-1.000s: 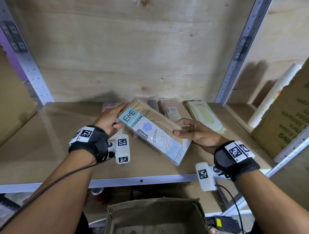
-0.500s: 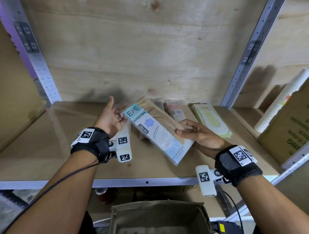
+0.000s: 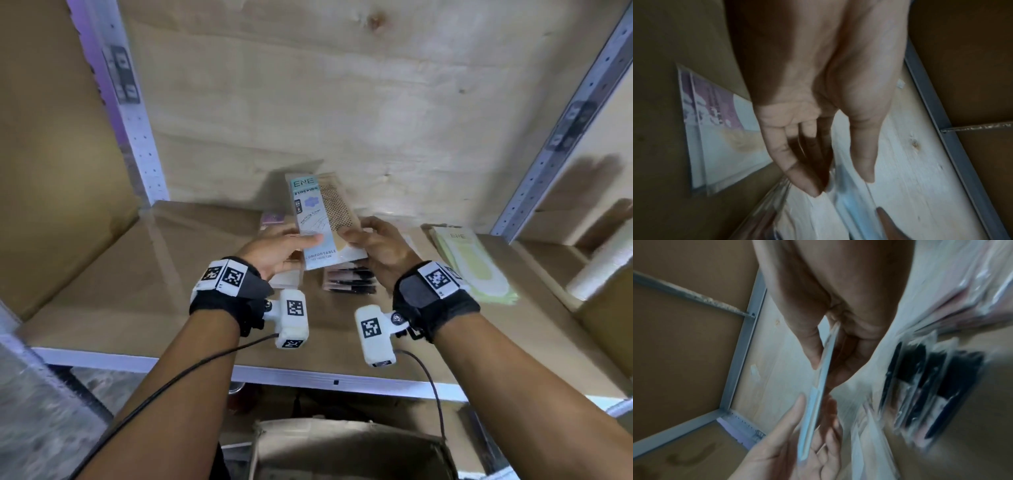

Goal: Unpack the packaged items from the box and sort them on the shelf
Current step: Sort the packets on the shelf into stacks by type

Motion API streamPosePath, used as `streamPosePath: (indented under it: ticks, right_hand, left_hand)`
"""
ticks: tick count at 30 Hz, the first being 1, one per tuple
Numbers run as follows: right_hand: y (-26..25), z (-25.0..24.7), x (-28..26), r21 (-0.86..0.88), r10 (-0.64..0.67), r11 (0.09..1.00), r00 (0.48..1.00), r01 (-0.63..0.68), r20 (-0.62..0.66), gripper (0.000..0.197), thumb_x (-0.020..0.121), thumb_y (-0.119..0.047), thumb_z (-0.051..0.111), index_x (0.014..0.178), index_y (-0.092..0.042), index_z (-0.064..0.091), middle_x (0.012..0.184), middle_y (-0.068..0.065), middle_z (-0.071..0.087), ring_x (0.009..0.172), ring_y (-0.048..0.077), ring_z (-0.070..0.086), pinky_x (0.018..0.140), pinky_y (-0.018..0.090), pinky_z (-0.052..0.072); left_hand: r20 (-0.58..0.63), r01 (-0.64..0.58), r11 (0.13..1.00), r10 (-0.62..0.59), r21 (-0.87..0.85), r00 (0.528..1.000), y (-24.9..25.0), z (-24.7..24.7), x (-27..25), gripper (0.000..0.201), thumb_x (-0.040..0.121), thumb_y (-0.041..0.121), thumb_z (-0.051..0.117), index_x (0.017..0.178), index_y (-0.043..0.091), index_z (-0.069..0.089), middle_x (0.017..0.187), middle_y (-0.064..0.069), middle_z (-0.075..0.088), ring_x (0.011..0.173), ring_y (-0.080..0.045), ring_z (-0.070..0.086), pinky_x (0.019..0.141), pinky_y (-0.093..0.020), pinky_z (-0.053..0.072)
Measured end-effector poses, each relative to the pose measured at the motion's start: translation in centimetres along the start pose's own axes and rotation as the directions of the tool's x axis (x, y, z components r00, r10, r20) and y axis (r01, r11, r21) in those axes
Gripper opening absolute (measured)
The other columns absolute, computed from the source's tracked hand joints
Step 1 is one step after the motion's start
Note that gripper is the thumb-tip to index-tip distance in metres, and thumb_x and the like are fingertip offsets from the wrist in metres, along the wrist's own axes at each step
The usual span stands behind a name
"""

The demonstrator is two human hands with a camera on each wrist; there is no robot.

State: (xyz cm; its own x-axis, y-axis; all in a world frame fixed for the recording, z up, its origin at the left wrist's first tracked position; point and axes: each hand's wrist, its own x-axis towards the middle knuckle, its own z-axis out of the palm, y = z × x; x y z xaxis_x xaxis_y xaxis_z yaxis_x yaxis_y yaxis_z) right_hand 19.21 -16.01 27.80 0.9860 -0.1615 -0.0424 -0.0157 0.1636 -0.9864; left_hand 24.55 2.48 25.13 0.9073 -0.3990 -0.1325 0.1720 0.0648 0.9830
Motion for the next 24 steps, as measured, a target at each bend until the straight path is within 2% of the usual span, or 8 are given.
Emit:
streamPosePath:
  ticks: [3,5,7,11,13,17,21,24]
  right_hand:
    - [0.5,1.6,1.4,-0.086,0.014,0.996,1.0,-0.016,-0.02,0.025,0.083,0.001,0.074,0.099,-0.002,0.054,0.093,0.016,0.071,0.076,0.028,0.073,0.058,0.034,0.059]
    - [0.9,2.4,2.5,-0.214,0.022,0.976,0.999,-0.03,-0.037,0.027,0.081,-0.004,0.078,0.096,-0.006,0.056,0.099,0.018,0.072,0.086,0.032,0.073,0.068,0.04,0.061]
    - [1.3,3.2,3.7,-0.378,0.029,0.925,0.999,-0.044,-0.046,0.025,0.078,-0.01,0.082,0.087,-0.01,0.059,0.098,0.017,0.074,0.088,0.03,0.073,0.076,0.043,0.061]
    - [1.9,4.9,5.3,-0.606,0.059,0.793,0.998,-0.068,-0.035,0.026,0.077,-0.015,0.084,0.066,-0.014,0.06,0.065,0.003,0.068,0.047,0.01,0.062,0.045,0.025,0.048]
    - [2.1,5.7,5.8,-0.682,0.068,0.728,0.997,-0.069,-0.028,0.023,0.076,-0.017,0.085,0.068,-0.009,0.065,0.067,0.005,0.069,0.053,0.013,0.063,0.051,0.028,0.053]
    - [2.1,7.1,6.4,-0.835,0.089,0.545,0.996,-0.073,-0.03,0.033,0.074,-0.025,0.086,0.092,0.0,0.073,0.09,0.011,0.075,0.084,0.022,0.072,0.081,0.038,0.061]
    - [2.2,8.1,6.6,-0.919,0.101,0.386,0.994,-0.076,-0.039,0.045,0.073,-0.027,0.086,0.104,0.0,0.068,0.101,0.01,0.07,0.093,0.023,0.068,0.071,0.031,0.056]
    - [2.8,8.6,6.9,-0.939,0.112,0.334,0.992,-0.084,-0.049,0.048,0.071,-0.022,0.087,0.109,-0.004,0.064,0.105,0.011,0.069,0.097,0.025,0.067,0.081,0.034,0.058]
  left_hand:
    - [-0.091,-0.037,0.999,0.039,0.021,0.995,0.4,-1.2,0.0,0.026,0.084,0.005,0.076,0.108,0.011,0.069,0.1,-0.004,0.078,0.085,-0.017,0.077,0.066,-0.028,0.062]
    - [-0.154,-0.042,0.993,0.058,0.108,0.986,0.5,-2.5,0.3,0.027,0.081,0.005,0.079,0.106,0.009,0.068,0.11,-0.011,0.075,0.095,-0.025,0.075,0.084,-0.038,0.061]
    - [-0.202,-0.03,0.984,0.066,0.173,0.977,0.3,-3.8,0.4,0.021,0.08,0.006,0.081,0.095,0.014,0.068,0.113,-0.014,0.073,0.099,-0.029,0.073,0.092,-0.043,0.058]
    - [-0.249,0.004,0.965,0.063,0.261,0.967,-0.4,-5.7,1.0,0.017,0.08,0.001,0.078,0.088,0.014,0.069,0.111,-0.015,0.074,0.093,-0.028,0.074,0.087,-0.041,0.06]
    - [-0.258,0.033,0.953,0.048,0.301,0.965,-0.6,-6.4,1.2,0.022,0.082,-0.003,0.074,0.102,0.006,0.072,0.112,-0.017,0.073,0.095,-0.03,0.073,0.088,-0.043,0.059]
    - [-0.245,0.072,0.913,0.031,0.402,0.969,-1.0,-7.6,1.3,0.031,0.083,-0.005,0.071,0.113,-0.001,0.07,0.112,-0.018,0.073,0.101,-0.032,0.071,0.094,-0.047,0.057]
    - [-0.292,0.088,0.875,0.063,0.476,0.954,-1.7,-8.2,1.3,0.035,0.08,0.003,0.078,0.114,0.003,0.071,0.109,-0.015,0.074,0.103,-0.031,0.07,0.097,-0.046,0.055]
    - [-0.312,0.093,0.844,0.091,0.529,0.946,-2.2,-8.2,1.4,0.036,0.079,0.007,0.081,0.113,0.005,0.073,0.108,-0.012,0.075,0.1,-0.028,0.071,0.097,-0.042,0.055]
